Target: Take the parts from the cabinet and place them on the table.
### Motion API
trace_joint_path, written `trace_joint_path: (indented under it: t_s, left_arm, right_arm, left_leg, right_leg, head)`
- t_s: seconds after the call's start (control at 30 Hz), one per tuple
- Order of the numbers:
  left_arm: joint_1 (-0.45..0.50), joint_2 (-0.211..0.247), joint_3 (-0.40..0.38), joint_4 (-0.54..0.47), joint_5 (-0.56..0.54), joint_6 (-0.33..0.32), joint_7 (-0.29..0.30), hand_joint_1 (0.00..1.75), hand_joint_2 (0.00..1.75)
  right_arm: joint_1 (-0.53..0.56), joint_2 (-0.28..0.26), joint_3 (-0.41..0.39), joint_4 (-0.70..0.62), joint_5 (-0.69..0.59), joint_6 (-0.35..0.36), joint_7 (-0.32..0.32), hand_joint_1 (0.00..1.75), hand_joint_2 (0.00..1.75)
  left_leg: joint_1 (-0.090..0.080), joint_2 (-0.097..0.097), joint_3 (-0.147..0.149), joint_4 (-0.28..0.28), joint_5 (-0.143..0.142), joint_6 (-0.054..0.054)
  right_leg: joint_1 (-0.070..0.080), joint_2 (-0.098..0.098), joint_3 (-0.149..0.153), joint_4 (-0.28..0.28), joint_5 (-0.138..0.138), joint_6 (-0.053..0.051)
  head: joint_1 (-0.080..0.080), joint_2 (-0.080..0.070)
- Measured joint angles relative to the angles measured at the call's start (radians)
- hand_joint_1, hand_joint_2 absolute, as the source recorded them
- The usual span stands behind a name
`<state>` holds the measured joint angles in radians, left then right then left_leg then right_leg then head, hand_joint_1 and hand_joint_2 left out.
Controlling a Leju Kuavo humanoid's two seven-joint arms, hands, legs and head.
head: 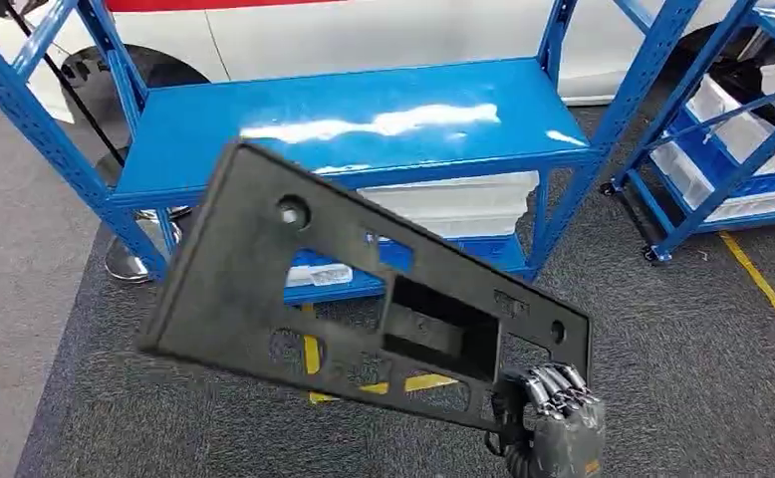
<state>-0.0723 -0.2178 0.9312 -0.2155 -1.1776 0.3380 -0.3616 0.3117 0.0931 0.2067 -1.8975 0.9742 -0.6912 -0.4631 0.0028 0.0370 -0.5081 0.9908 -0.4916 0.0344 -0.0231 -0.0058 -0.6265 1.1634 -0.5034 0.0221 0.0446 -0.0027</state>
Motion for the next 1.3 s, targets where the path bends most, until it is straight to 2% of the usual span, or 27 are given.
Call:
trace_joint_path:
  t_s: [0.03, 0.07, 0.1, 0.2, 0.23, 0.27, 0.3, 0.37, 0.4, 0.43, 0.47, 0.53, 0.57, 0.67, 0.7, 0.73, 0.77, 0.8, 0.87, 0.9, 0.93, 0.97, 1.03, 1.07, 1.1, 1.23, 1.3]
  left_arm:
    - [0.000, 0.000, 0.001, 0.000, 0.000, 0.000, 0.000, 0.00, 1.75]
    - [0.000, 0.000, 0.003, 0.000, 0.000, 0.000, 0.000, 0.00, 1.75]
    - [-0.001, 0.000, 0.005, 0.000, 0.001, 0.001, 0.000, 0.00, 1.75]
    - [-0.002, 0.000, 0.011, 0.000, 0.001, 0.003, -0.001, 0.00, 1.75]
    - [-0.002, 0.000, 0.013, 0.000, 0.001, 0.004, -0.001, 0.00, 1.75]
    - [-0.002, 0.000, 0.015, 0.000, 0.001, 0.004, -0.001, 0.00, 1.75]
    - [-0.002, 0.000, 0.017, 0.000, 0.001, 0.004, -0.001, 0.00, 1.75]
    - [-0.001, 0.000, 0.019, 0.000, 0.001, 0.005, -0.002, 0.00, 1.75]
    - [0.001, 0.000, 0.019, 0.000, 0.001, 0.005, -0.002, 0.00, 1.75]
    - [0.002, 0.000, 0.019, 0.000, 0.001, 0.005, -0.001, 0.00, 1.75]
    - [0.003, 0.000, 0.019, 0.000, 0.001, 0.005, -0.001, 0.00, 1.75]
    - [0.002, 0.000, 0.019, 0.000, 0.001, 0.006, -0.001, 0.00, 1.75]
    - [0.002, 0.000, 0.020, 0.000, 0.001, 0.006, -0.001, 0.00, 1.75]
    - [-0.001, 0.000, 0.021, 0.000, 0.001, 0.007, -0.003, 0.00, 1.75]
    - [-0.001, 0.000, 0.021, 0.000, 0.001, 0.007, -0.003, 0.00, 1.75]
    - [0.001, 0.000, 0.021, 0.000, 0.001, 0.008, -0.003, 0.00, 1.75]
    - [0.000, -0.001, 0.021, 0.000, 0.001, 0.008, -0.003, 0.00, 1.75]
    - [0.000, -0.002, 0.021, 0.000, 0.001, 0.008, -0.003, 0.00, 1.75]
    - [0.001, -0.002, 0.022, 0.000, 0.001, 0.008, -0.003, 0.00, 1.75]
    - [0.002, -0.002, 0.023, 0.000, 0.001, 0.008, -0.003, 0.00, 1.75]
    - [0.002, -0.002, 0.024, 0.000, 0.001, 0.008, -0.003, 0.00, 1.75]
    - [0.002, -0.002, 0.025, 0.000, 0.001, 0.007, -0.003, 0.00, 1.75]
    - [0.001, -0.003, 0.025, 0.000, 0.001, 0.006, -0.003, 0.00, 1.75]
    - [0.001, -0.003, 0.026, 0.000, 0.001, 0.006, -0.003, 0.00, 1.75]
    - [0.001, -0.003, 0.026, 0.000, 0.001, 0.006, -0.003, 0.00, 1.75]
    - [-0.003, -0.003, 0.027, 0.000, -0.001, 0.006, -0.003, 0.00, 1.75]
    - [-0.004, -0.005, 0.028, 0.000, -0.002, 0.007, -0.003, 0.00, 1.75]
  right_arm:
    - [0.004, 0.007, -0.018, -0.006, -0.012, 0.000, -0.006, 1.75, 1.75]
    - [0.004, 0.013, -0.035, -0.008, -0.022, 0.000, -0.012, 1.75, 1.75]
    - [0.011, 0.021, -0.051, -0.013, -0.030, 0.000, -0.020, 1.75, 1.75]
    - [0.034, 0.041, -0.092, -0.023, -0.041, 0.000, -0.031, 1.75, 1.75]
    - [0.036, 0.046, -0.100, -0.027, -0.041, 0.000, -0.031, 1.75, 1.75]
    - [0.037, 0.051, -0.105, -0.031, -0.042, 0.000, -0.032, 1.75, 1.75]
    - [0.038, 0.057, -0.109, -0.031, -0.042, 0.000, -0.032, 1.75, 1.75]
    - [0.040, 0.063, -0.114, -0.031, -0.042, 0.000, -0.033, 1.75, 1.75]
    - [0.042, 0.064, -0.117, -0.031, -0.042, 0.000, -0.033, 1.75, 1.75]
    - [0.046, 0.066, -0.121, -0.031, -0.042, 0.000, -0.032, 1.75, 1.75]
    - [0.046, 0.066, -0.123, -0.031, -0.042, 0.000, -0.033, 1.75, 1.75]
    - [0.047, 0.067, -0.125, -0.032, -0.042, 0.000, -0.033, 1.75, 1.75]
    - [0.047, 0.069, -0.126, -0.034, -0.042, 0.000, -0.033, 1.75, 1.75]
    - [0.049, 0.075, -0.130, -0.036, -0.049, 0.000, -0.039, 1.75, 1.75]
    - [0.052, 0.077, -0.133, -0.039, -0.056, 0.000, -0.043, 1.75, 1.75]
    - [0.056, 0.078, -0.136, -0.042, -0.064, 0.000, -0.048, 1.75, 1.75]
    - [0.060, 0.078, -0.139, -0.043, -0.076, 0.000, -0.050, 1.75, 1.75]
    - [0.060, 0.078, -0.145, -0.047, -0.088, 0.000, -0.052, 1.75, 1.75]
    - [0.062, 0.079, -0.154, -0.050, -0.113, 0.000, -0.057, 1.75, 1.75]
    - [0.066, 0.079, -0.162, -0.050, -0.124, 0.000, -0.059, 1.75, 1.75]
    - [0.072, 0.079, -0.168, -0.050, -0.134, 0.000, -0.061, 1.75, 1.75]
    - [0.076, 0.079, -0.175, -0.050, -0.143, 0.000, -0.062, 1.75, 1.75]
    - [0.080, 0.081, -0.187, -0.056, -0.171, 0.000, -0.079, 1.75, 1.75]
    - [0.081, 0.088, -0.198, -0.062, -0.196, 0.000, -0.102, 1.75, 1.75]
    - [0.081, 0.098, -0.208, -0.068, -0.223, 0.000, -0.131, 1.75, 1.75]
    - [0.091, 0.148, -0.249, -0.098, -0.299, -0.001, -0.210, 1.75, 1.75]
    - [0.093, 0.173, -0.260, -0.108, -0.314, -0.002, -0.222, 1.75, 1.75]
  left_leg:
    - [0.000, 0.005, -0.001, 0.009, -0.005, -0.006]
    - [-0.008, 0.010, -0.008, 0.018, -0.012, -0.015]
    - [-0.009, 0.013, -0.013, 0.027, -0.015, -0.019]
    - [-0.008, 0.028, -0.010, 0.025, -0.015, -0.029]
    - [-0.004, 0.014, -0.015, 0.034, -0.027, -0.038]
    - [-0.002, -0.008, -0.027, 0.065, -0.055, -0.042]
    - [0.000, -0.020, -0.058, 0.131, -0.097, -0.045]
    - [0.001, -0.027, -0.132, 0.292, -0.167, -0.048]
    - [0.001, -0.028, -0.153, 0.339, -0.175, -0.048]
    - [0.001, -0.028, -0.152, 0.335, -0.155, -0.045]
    - [0.001, -0.029, -0.128, 0.285, -0.118, -0.041]
    - [0.001, -0.048, -0.038, 0.099, -0.019, -0.029]
    - [0.001, -0.079, -0.013, 0.044, -0.020, -0.023]
    - [-0.006, -0.072, -0.011, 0.026, -0.018, -0.021]
    - [-0.008, -0.066, -0.010, 0.020, -0.013, -0.014]
    - [0.005, -0.058, -0.005, -0.001, 0.001, -0.005]
    - [0.001, -0.046, -0.003, -0.008, 0.007, 0.000]
    - [0.000, -0.041, -0.005, -0.009, 0.009, 0.005]
    - [-0.003, -0.022, -0.010, -0.007, 0.010, 0.007]
    - [-0.004, -0.013, -0.013, -0.004, 0.009, 0.008]
    - [-0.004, -0.004, -0.015, -0.002, 0.008, 0.008]
    - [-0.004, 0.004, -0.015, 0.000, 0.006, 0.007]
    - [-0.002, 0.019, -0.015, 0.009, -0.001, 0.000]
    - [-0.004, 0.026, -0.016, 0.018, -0.007, -0.007]
    - [-0.013, 0.029, -0.022, 0.032, -0.015, -0.015]
    - [-0.009, 0.060, -0.016, 0.031, -0.021, -0.030]
    - [-0.001, -0.003, -0.038, 0.086, -0.069, -0.042]
  right_leg:
    - [-0.001, -0.018, 0.042, -0.076, 0.029, 0.000]
    - [0.010, -0.047, 0.051, -0.103, 0.004, -0.007]
    - [0.007, -0.033, 0.045, -0.104, 0.012, -0.021]
    - [0.012, -0.017, 0.039, -0.106, 0.015, -0.036]
    - [0.007, -0.013, 0.039, -0.110, 0.019, -0.044]
    - [0.006, -0.009, 0.037, -0.111, 0.021, -0.049]
    - [0.008, -0.005, 0.034, -0.111, 0.023, -0.055]
    - [0.012, 0.007, 0.028, -0.110, 0.026, -0.058]
    - [0.013, 0.013, 0.027, -0.110, 0.027, -0.060]
    - [0.014, 0.021, 0.027, -0.110, 0.027, -0.059]
    - [0.015, 0.028, 0.029, -0.110, 0.028, -0.059]
    - [0.016, 0.044, 0.034, -0.109, 0.029, -0.058]
    - [0.014, 0.048, 0.032, -0.110, 0.031, -0.054]
    - [0.012, 0.064, 0.020, -0.111, 0.042, -0.036]
    - [0.010, 0.071, 0.021, -0.116, 0.047, -0.028]
    - [0.015, 0.070, 0.020, -0.111, 0.044, -0.023]
    - [0.015, 0.046, 0.009, -0.090, 0.024, -0.021]
    - [0.017, 0.031, -0.014, -0.041, -0.014, -0.021]
    - [0.015, 0.021, -0.083, 0.113, -0.091, -0.014]
    - [0.013, 0.020, -0.107, 0.168, -0.106, -0.011]
    - [0.010, 0.019, -0.110, 0.179, -0.097, -0.008]
    - [0.007, 0.015, -0.087, 0.141, -0.067, -0.005]
    - [0.002, -0.011, 0.004, -0.025, 0.011, -0.002]
    - [0.003, -0.056, 0.038, -0.096, 0.013, -0.004]
    - [0.016, -0.059, 0.039, -0.105, 0.011, -0.015]
    - [0.014, -0.023, 0.031, -0.106, 0.016, -0.042]
    - [0.009, -0.009, 0.031, -0.110, 0.022, -0.052]
  head:
    - [0.000, 0.000]
    - [0.001, 0.000]
    - [-0.003, 0.000]
    - [-0.001, 0.000]
    - [-0.003, 0.000]
    - [-0.002, 0.000]
    - [-0.002, 0.000]
    - [-0.002, 0.000]
    - [-0.003, 0.000]
    - [-0.002, 0.000]
    - [-0.003, 0.000]
    - [-0.002, 0.000]
    - [-0.002, 0.000]
    - [-0.002, 0.000]
    - [-0.002, 0.000]
    - [-0.002, 0.000]
    - [-0.002, 0.000]
    - [-0.001, 0.000]
    - [-0.001, 0.000]
    - [0.000, 0.000]
    - [-0.001, 0.000]
    - [0.000, 0.000]
    - [0.000, 0.000]
    - [0.000, 0.000]
    - [0.000, 0.000]
    - [-0.004, 0.000]
    - [-0.005, 0.000]
